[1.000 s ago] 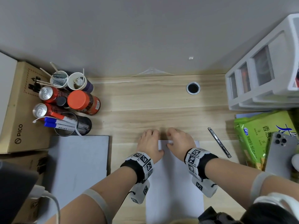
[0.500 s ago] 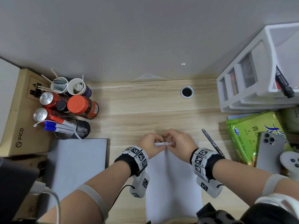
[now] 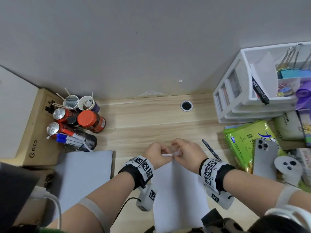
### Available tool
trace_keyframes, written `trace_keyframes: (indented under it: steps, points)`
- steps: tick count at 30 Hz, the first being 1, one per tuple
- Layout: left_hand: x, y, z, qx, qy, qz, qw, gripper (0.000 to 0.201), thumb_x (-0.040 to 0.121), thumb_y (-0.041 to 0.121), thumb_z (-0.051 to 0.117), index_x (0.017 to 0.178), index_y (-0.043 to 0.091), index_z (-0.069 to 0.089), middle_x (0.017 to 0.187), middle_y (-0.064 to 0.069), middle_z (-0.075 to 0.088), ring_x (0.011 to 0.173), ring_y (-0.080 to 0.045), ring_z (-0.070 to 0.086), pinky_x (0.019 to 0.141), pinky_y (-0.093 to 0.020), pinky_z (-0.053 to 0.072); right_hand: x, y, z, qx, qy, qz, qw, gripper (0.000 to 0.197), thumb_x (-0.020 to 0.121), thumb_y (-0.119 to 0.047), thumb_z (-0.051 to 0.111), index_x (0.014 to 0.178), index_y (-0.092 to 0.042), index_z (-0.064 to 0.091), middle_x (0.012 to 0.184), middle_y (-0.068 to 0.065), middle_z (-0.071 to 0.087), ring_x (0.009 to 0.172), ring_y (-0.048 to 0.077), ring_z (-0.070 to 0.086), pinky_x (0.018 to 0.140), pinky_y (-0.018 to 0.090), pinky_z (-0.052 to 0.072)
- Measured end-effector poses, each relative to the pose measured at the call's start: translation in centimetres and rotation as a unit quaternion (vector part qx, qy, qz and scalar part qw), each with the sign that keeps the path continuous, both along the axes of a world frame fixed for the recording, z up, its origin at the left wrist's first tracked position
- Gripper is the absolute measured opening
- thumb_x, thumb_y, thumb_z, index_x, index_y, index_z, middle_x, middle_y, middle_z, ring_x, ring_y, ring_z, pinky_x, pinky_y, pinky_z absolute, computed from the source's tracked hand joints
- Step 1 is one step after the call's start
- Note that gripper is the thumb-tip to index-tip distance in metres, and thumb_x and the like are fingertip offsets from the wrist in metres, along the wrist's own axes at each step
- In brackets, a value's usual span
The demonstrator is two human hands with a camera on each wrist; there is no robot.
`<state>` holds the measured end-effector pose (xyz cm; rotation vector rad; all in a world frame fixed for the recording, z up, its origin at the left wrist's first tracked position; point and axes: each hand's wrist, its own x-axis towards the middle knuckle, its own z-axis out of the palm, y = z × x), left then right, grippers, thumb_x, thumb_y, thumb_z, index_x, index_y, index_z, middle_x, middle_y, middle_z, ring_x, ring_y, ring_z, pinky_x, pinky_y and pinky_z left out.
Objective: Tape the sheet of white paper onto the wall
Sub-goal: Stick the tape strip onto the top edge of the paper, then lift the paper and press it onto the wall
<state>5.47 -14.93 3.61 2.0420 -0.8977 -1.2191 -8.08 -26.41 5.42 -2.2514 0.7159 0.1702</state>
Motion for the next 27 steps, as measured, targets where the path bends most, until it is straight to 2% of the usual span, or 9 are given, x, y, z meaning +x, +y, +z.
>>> trace_keyframes:
  steps: [5, 8, 13, 16, 18, 20, 22, 24, 27]
  points:
    - [-0.7, 0.2, 1.8, -0.003, -0.006, -0.009, 1.000, 0.014, 0.068, 0.022, 0.067, 0.068, 0.009, 0.072, 0.060, 0.001, 0.061, 0.056, -0.011, 0.051, 0.056, -0.027, 0.044, -1.3, 0.0, 1.4, -0.008, -0.012, 0.001, 1.000, 0.041, 0.078, -0.023, 0.064, 0.116, -0.029, 0.049, 0.102, -0.012, 0.064, 0.083, 0.016, 0.060, 0.077, 0.034, 0.051]
    - [-1.1, 0.2, 2.9, -0.008, -0.011, -0.023, 1.000, 0.018, 0.064, 0.025, 0.065, 0.068, 0.009, 0.071, 0.062, 0.000, 0.060, 0.057, -0.013, 0.050, 0.057, -0.028, 0.043, -2.2, -0.3, 2.1, -0.020, -0.030, 0.005, 0.999, 0.046, 0.077, -0.024, 0.067, 0.119, -0.027, 0.049, 0.109, -0.010, 0.061, 0.075, 0.010, 0.050, 0.075, 0.029, 0.044]
    - [-1.4, 0.5, 4.6, -0.016, -0.011, -0.044, 0.999, 0.024, 0.055, 0.038, 0.062, 0.066, 0.017, 0.066, 0.063, 0.001, 0.058, 0.057, -0.013, 0.049, 0.056, -0.027, 0.041, -3.1, -0.8, 3.8, -0.070, -0.035, 0.050, 0.996, 0.036, 0.076, -0.036, 0.067, 0.110, -0.029, 0.057, 0.097, -0.015, 0.065, 0.096, 0.011, 0.048, 0.087, 0.033, 0.039]
    - [-1.4, 0.5, 5.8, -0.022, -0.021, -0.062, 0.998, 0.020, 0.057, 0.032, 0.063, 0.067, 0.015, 0.067, 0.063, 0.002, 0.059, 0.056, -0.012, 0.049, 0.057, -0.027, 0.043, -3.4, -1.1, 4.5, -0.076, -0.026, 0.080, 0.994, 0.026, 0.074, -0.039, 0.064, 0.099, -0.034, 0.059, 0.089, -0.013, 0.062, 0.093, 0.010, 0.048, 0.089, 0.033, 0.037]
    - [-1.4, 0.4, 6.6, -0.020, -0.031, -0.068, 0.997, 0.010, 0.061, 0.025, 0.063, 0.066, 0.016, 0.066, 0.062, 0.003, 0.059, 0.054, -0.011, 0.050, 0.055, -0.026, 0.043, -3.6, -1.4, 5.0, -0.048, -0.010, 0.072, 0.996, 0.020, 0.074, -0.042, 0.061, 0.092, -0.036, 0.059, 0.083, -0.015, 0.063, 0.089, 0.009, 0.055, 0.089, 0.034, 0.044]
    - [-1.2, 0.3, 7.2, -0.015, -0.048, -0.062, 0.997, 0.003, 0.062, 0.024, 0.062, 0.061, 0.022, 0.062, 0.061, 0.003, 0.059, 0.053, -0.011, 0.050, 0.054, -0.025, 0.043, -3.5, -1.6, 5.3, -0.001, -0.002, 0.053, 0.999, 0.016, 0.074, -0.048, 0.057, 0.084, -0.036, 0.059, 0.077, -0.014, 0.067, 0.079, 0.010, 0.061, 0.079, 0.039, 0.053]
    - [-0.9, 0.0, 7.7, -0.013, -0.067, -0.051, 0.996, 0.004, 0.063, 0.026, 0.062, 0.059, 0.025, 0.060, 0.062, 0.004, 0.059, 0.055, -0.011, 0.051, 0.055, -0.026, 0.044, -3.4, -1.8, 5.5, 0.023, -0.013, 0.038, 0.999, 0.018, 0.076, -0.049, 0.055, 0.079, -0.033, 0.060, 0.074, -0.012, 0.067, 0.074, 0.010, 0.063, 0.073, 0.041, 0.056]
    - [-0.5, -0.3, 7.9, -0.019, -0.079, -0.045, 0.996, 0.004, 0.064, 0.027, 0.062, 0.060, 0.025, 0.061, 0.063, 0.004, 0.060, 0.056, -0.010, 0.051, 0.056, -0.027, 0.046, -3.2, -2.1, 6.1, 0.039, -0.032, 0.018, 0.999, 0.016, 0.080, -0.045, 0.058, 0.075, -0.030, 0.062, 0.072, -0.012, 0.067, 0.072, 0.009, 0.062, 0.073, 0.038, 0.055]
    - [0.1, -1.0, 8.8, -0.044, -0.093, -0.040, 0.994, 0.013, 0.071, 0.028, 0.067, 0.065, 0.017, 0.066, 0.064, 0.001, 0.063, 0.058, -0.008, 0.053, 0.059, -0.029, 0.050, -2.6, -2.7, 7.2, 0.062, -0.059, -0.005, 0.996, 0.015, 0.086, -0.031, 0.064, 0.072, -0.027, 0.065, 0.067, -0.013, 0.063, 0.067, 0.000, 0.057, 0.069, 0.024, 0.049]
